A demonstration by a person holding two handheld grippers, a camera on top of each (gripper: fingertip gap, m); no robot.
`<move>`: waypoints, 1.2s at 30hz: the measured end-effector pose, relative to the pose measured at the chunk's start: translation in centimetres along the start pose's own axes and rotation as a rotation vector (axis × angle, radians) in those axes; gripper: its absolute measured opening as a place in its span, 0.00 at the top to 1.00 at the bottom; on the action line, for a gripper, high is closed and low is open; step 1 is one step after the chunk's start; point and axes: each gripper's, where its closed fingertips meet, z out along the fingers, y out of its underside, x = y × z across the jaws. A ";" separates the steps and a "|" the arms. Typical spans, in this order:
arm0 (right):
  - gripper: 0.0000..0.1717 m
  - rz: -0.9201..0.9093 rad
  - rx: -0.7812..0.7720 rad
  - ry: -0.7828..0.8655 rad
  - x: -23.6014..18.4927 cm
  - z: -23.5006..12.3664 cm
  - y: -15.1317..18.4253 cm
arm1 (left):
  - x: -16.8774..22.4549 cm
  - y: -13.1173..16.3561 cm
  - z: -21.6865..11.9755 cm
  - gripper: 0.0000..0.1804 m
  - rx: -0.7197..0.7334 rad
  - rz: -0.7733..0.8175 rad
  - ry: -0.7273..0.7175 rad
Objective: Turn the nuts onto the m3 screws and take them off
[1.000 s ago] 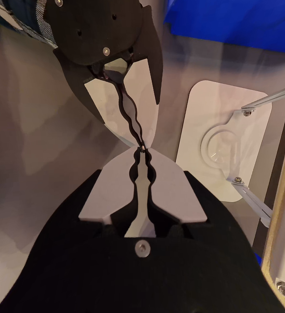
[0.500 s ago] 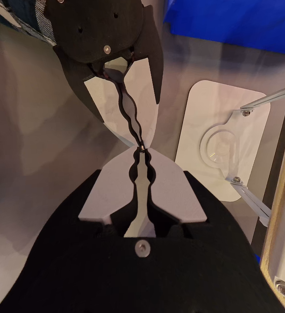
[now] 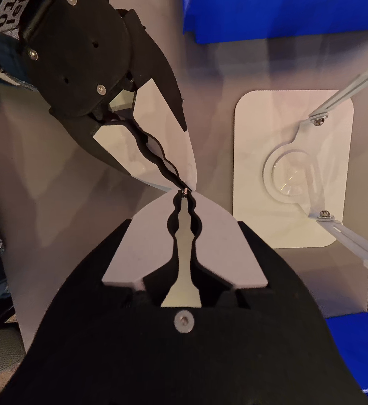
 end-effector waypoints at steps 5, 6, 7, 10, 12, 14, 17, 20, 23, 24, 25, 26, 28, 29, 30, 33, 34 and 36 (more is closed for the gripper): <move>0.97 -0.015 0.002 0.022 0.0 -0.3 -0.1 | 0.0 -0.3 -0.1 0.99 0.020 -0.018 0.008; 0.96 -0.021 -0.001 0.027 0.0 -0.3 -0.1 | 0.0 -0.4 -0.1 0.99 0.023 -0.023 0.011; 0.96 -0.024 -0.004 0.029 0.0 -0.3 -0.1 | 0.0 -0.4 -0.1 0.99 0.026 -0.028 0.012; 0.95 -0.030 -0.002 0.025 0.0 -0.2 -0.1 | -0.1 -0.4 -0.2 0.99 0.033 -0.035 0.014; 0.92 -0.033 0.003 0.022 0.0 -0.3 -0.2 | 0.0 -0.4 -0.1 0.99 0.029 -0.029 0.017; 0.93 -0.040 0.010 0.026 0.0 -0.4 -0.3 | 0.1 -0.4 -0.1 0.99 0.029 -0.026 0.018; 0.92 -0.042 0.009 0.025 0.0 -0.6 -0.3 | 0.0 -0.4 -0.1 0.99 0.031 -0.033 0.018; 0.91 -0.049 0.017 0.033 0.3 -0.9 -0.3 | 0.0 -0.5 -0.2 0.99 0.040 -0.040 0.019; 0.92 -0.058 0.023 0.022 0.3 -0.9 -0.2 | 0.0 -0.7 -0.3 0.99 0.049 -0.044 0.022; 0.93 -0.056 0.028 0.006 0.2 -0.9 -0.1 | 0.0 -0.8 -0.3 0.99 0.054 -0.047 0.025; 0.93 -0.056 0.034 -0.008 0.1 -0.9 -0.1 | 0.0 -0.8 -0.3 0.99 0.058 -0.052 0.027; 0.93 -0.055 0.045 -0.019 0.0 -1.0 -0.1 | 0.0 -0.9 -0.4 0.99 0.062 -0.055 0.029; 0.93 -0.050 0.066 -0.042 0.1 -1.0 -0.2 | 0.1 -0.9 -0.4 0.99 0.068 -0.059 0.034; 0.94 -0.046 0.072 -0.049 0.1 -1.0 -0.1 | 0.1 -1.0 -0.4 0.99 0.071 -0.059 0.040; 0.93 -0.048 0.078 -0.057 0.1 -1.0 -0.2 | 0.2 -1.0 -0.4 0.99 0.071 -0.057 0.042; 0.94 -0.057 0.083 -0.074 -0.1 -0.9 -0.3 | 0.3 -1.0 -0.4 0.99 0.071 -0.053 0.048; 0.94 -0.059 0.085 -0.081 -0.1 -0.9 -0.3 | 0.3 -1.0 -0.4 0.99 0.071 -0.053 0.048; 0.96 -0.060 0.090 -0.093 -0.3 -0.9 -0.4 | 0.3 -1.0 -0.4 0.99 0.072 -0.053 0.047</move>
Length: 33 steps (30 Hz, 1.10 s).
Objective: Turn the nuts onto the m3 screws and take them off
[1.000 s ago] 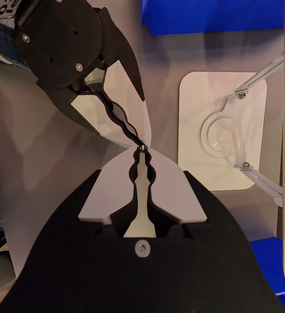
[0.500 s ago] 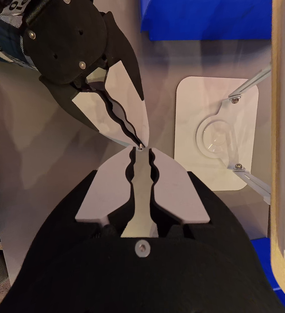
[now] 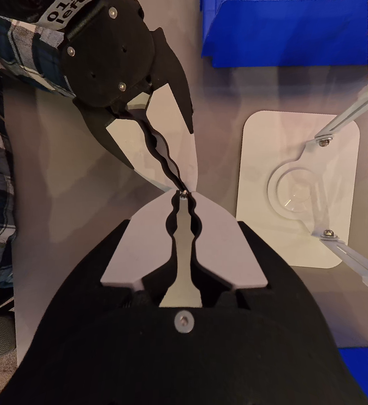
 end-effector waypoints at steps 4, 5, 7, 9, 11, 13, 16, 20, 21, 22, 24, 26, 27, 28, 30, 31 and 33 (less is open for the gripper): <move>0.97 -0.013 -0.006 0.007 0.0 0.0 0.0 | 0.0 0.0 0.0 0.99 0.000 -0.003 0.001; 0.97 -0.017 -0.013 0.010 0.0 0.0 0.0 | 0.0 0.1 0.0 0.99 -0.002 -0.003 0.003; 0.97 -0.032 -0.036 0.021 -0.1 0.1 0.2 | 0.1 0.2 0.1 0.99 -0.011 0.005 0.005; 0.97 -0.058 -0.069 0.041 0.0 0.2 0.3 | 0.1 0.3 0.1 0.99 -0.020 0.011 0.000; 0.97 -0.100 -0.125 0.075 0.1 0.3 0.7 | 0.1 0.5 0.2 0.99 -0.038 0.034 -0.011; 0.97 -0.154 -0.173 0.101 0.1 0.4 0.8 | 0.2 0.6 0.3 0.99 -0.045 0.050 -0.017; 0.97 -0.185 -0.209 0.121 0.1 0.4 0.8 | 0.1 0.6 0.2 0.99 -0.046 0.053 -0.024; 0.97 -0.129 -0.171 0.100 0.2 0.4 0.6 | -0.1 0.5 0.2 0.99 -0.049 0.061 -0.042; 0.97 -0.109 -0.158 0.097 0.2 0.4 0.6 | -0.2 0.6 0.2 0.99 -0.050 0.063 -0.044; 0.97 -0.087 -0.146 0.095 0.2 0.4 0.6 | -0.2 0.6 0.2 0.99 -0.051 0.064 -0.046; 0.97 -0.034 -0.120 0.091 0.2 0.4 0.6 | -0.2 0.6 0.2 0.99 -0.055 0.075 -0.057; 0.97 0.004 -0.108 0.086 0.2 0.5 0.7 | -0.2 0.7 0.3 0.99 -0.062 0.085 -0.059; 0.97 0.025 -0.098 0.085 0.2 0.5 0.7 | -0.2 0.7 0.3 0.99 -0.066 0.092 -0.065; 0.97 0.044 -0.087 0.084 0.2 0.5 0.7 | -0.2 0.7 0.3 0.99 -0.068 0.094 -0.068; 0.97 0.067 -0.075 0.083 0.2 0.5 0.7 | -0.2 0.7 0.3 0.99 -0.066 0.091 -0.065; 0.97 0.071 -0.072 0.085 0.2 0.5 0.7 | -0.2 0.7 0.3 0.99 -0.067 0.093 -0.066; 0.97 0.067 -0.074 0.092 0.2 0.5 0.7 | -0.2 0.7 0.3 0.99 -0.065 0.090 -0.063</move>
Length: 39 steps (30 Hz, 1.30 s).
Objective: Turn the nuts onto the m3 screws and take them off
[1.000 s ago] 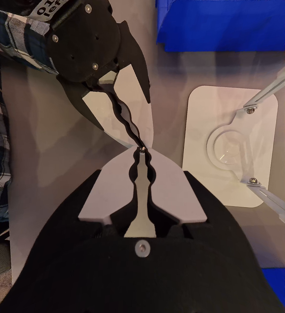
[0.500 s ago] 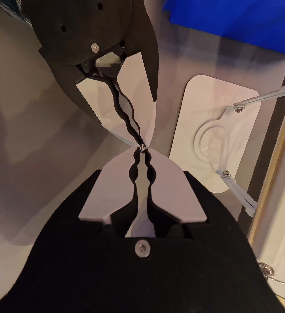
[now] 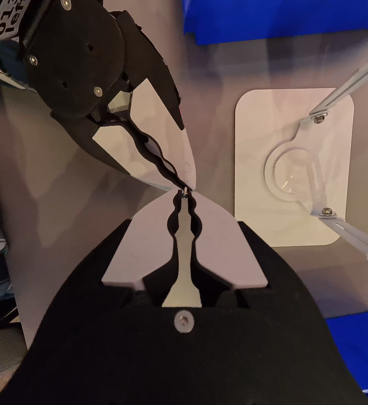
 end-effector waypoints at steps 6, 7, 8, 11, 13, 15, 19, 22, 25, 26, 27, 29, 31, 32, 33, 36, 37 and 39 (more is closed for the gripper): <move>0.94 -0.023 -0.009 0.010 0.0 0.1 -0.1 | -0.1 -0.3 -0.1 0.99 0.020 -0.017 0.006; 0.94 -0.026 -0.015 0.007 -0.1 0.2 0.0 | 0.0 -0.2 -0.1 0.99 0.017 -0.018 0.007; 0.94 -0.028 -0.016 0.008 -0.1 0.3 0.0 | 0.0 -0.2 -0.1 0.99 0.018 -0.020 0.009; 0.94 -0.030 -0.006 0.009 -0.1 0.1 -0.2 | 0.0 -0.2 -0.1 0.99 0.021 -0.026 0.011; 0.94 -0.025 0.006 0.020 0.2 -0.2 -0.2 | 0.0 -0.1 -0.1 0.99 0.018 -0.027 0.016; 0.94 -0.016 0.018 0.021 0.2 -0.8 -0.1 | -0.1 0.0 -0.2 0.99 0.019 -0.036 0.025; 0.94 0.050 0.103 0.023 1.1 -3.2 0.5 | -0.3 0.2 -0.2 0.99 0.024 -0.072 0.039; 0.95 0.104 0.138 0.064 2.2 -5.3 1.9 | -0.2 0.4 0.0 0.99 0.020 -0.072 0.046; 0.95 0.148 0.153 0.116 3.1 -7.2 3.8 | -0.2 0.5 0.1 0.99 0.020 -0.088 0.056; 0.96 0.164 0.154 0.133 3.3 -7.7 4.4 | -0.3 0.6 0.1 0.99 0.021 -0.095 0.058; 0.95 0.179 0.155 0.149 3.5 -8.2 5.1 | -0.3 0.6 0.2 0.99 0.024 -0.103 0.061; 0.95 0.208 0.157 0.174 3.6 -9.0 6.5 | -0.3 0.6 0.3 0.99 0.026 -0.113 0.068; 0.95 0.237 0.156 0.202 3.8 -9.5 7.9 | -0.2 0.7 0.4 0.99 0.023 -0.108 0.071; 0.95 0.248 0.147 0.213 3.8 -9.6 8.6 | -0.1 0.7 0.4 0.99 0.024 -0.108 0.074; 0.95 0.260 0.143 0.226 3.9 -9.8 9.3 | -0.1 0.7 0.5 0.99 0.024 -0.107 0.079; 0.94 0.289 0.144 0.251 4.0 -10.1 10.7 | 0.0 0.7 0.8 0.99 0.022 -0.109 0.085; 0.94 0.294 0.144 0.260 4.0 -10.2 11.1 | 0.0 0.7 0.8 0.99 0.022 -0.106 0.083; 0.94 0.302 0.153 0.270 4.0 -10.5 11.5 | 0.0 0.7 0.8 0.99 0.025 -0.104 0.084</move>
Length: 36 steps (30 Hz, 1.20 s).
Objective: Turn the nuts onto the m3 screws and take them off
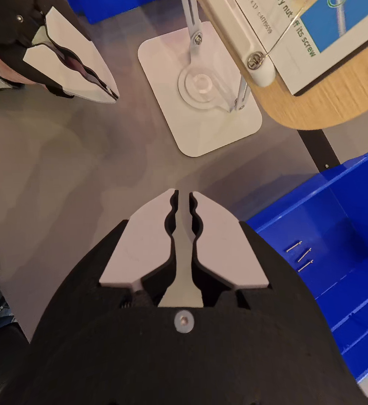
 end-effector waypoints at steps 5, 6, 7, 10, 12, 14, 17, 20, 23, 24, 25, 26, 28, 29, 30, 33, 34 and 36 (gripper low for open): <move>0.94 0.004 0.029 0.016 0.1 -0.8 0.3 | -0.3 -0.1 0.0 0.99 0.012 -0.011 -0.005; 0.94 0.007 0.041 0.023 0.2 -1.0 0.3 | -0.4 -0.2 0.0 0.99 0.015 -0.016 -0.007; 0.94 0.008 0.052 0.029 0.2 -1.2 0.4 | -0.5 -0.2 0.1 0.99 0.017 -0.020 -0.008; 0.91 0.004 0.079 0.049 0.6 -1.3 0.8 | -0.8 -0.3 0.3 0.99 0.024 -0.030 -0.013; 0.87 -0.003 0.107 0.045 0.6 -1.1 0.8 | -0.9 -0.4 0.6 0.99 0.026 -0.029 -0.016; 0.86 0.024 0.156 -0.005 0.2 -0.3 0.8 | -0.9 -0.5 0.9 0.99 0.026 -0.021 -0.023; 0.83 0.001 0.124 0.039 0.8 1.9 2.5 | -0.8 -0.7 1.5 0.99 0.027 -0.013 -0.027; 0.82 -0.079 0.082 0.167 2.1 3.6 3.8 | -0.7 -0.9 2.2 0.99 0.025 -0.007 -0.029; 0.83 -0.158 0.046 0.353 4.3 4.2 4.4 | -0.4 -1.1 2.9 0.99 0.028 -0.004 -0.022; 0.83 -0.165 0.047 0.420 5.3 4.0 4.4 | -0.3 -1.2 3.2 0.99 0.028 -0.001 -0.019; 0.82 -0.157 0.063 0.461 6.0 3.8 4.3 | -0.2 -1.3 3.3 0.99 0.028 0.003 -0.018; 0.80 -0.130 0.080 0.478 6.6 3.6 4.3 | -0.1 -1.3 3.5 0.99 0.025 0.009 -0.017; 0.74 -0.062 0.082 0.500 7.9 3.5 4.8 | 0.0 -1.3 3.5 0.99 0.021 0.018 -0.017; 0.69 -0.034 0.076 0.495 8.3 3.8 5.1 | -0.1 -1.3 3.5 0.99 0.023 0.015 -0.016; 0.69 -0.016 0.068 0.489 8.5 4.0 5.4 | -0.1 -1.3 3.5 0.99 0.027 0.009 -0.015; 0.69 0.010 0.042 0.510 9.3 4.5 6.0 | -0.2 -1.4 3.3 0.99 0.038 -0.011 -0.009; 0.70 0.022 0.044 0.512 9.4 4.6 6.1 | -0.2 -1.4 3.3 0.99 0.040 -0.013 -0.007; 0.72 0.028 0.036 0.538 9.9 4.4 6.3 | -0.1 -1.4 3.3 0.99 0.040 -0.012 -0.001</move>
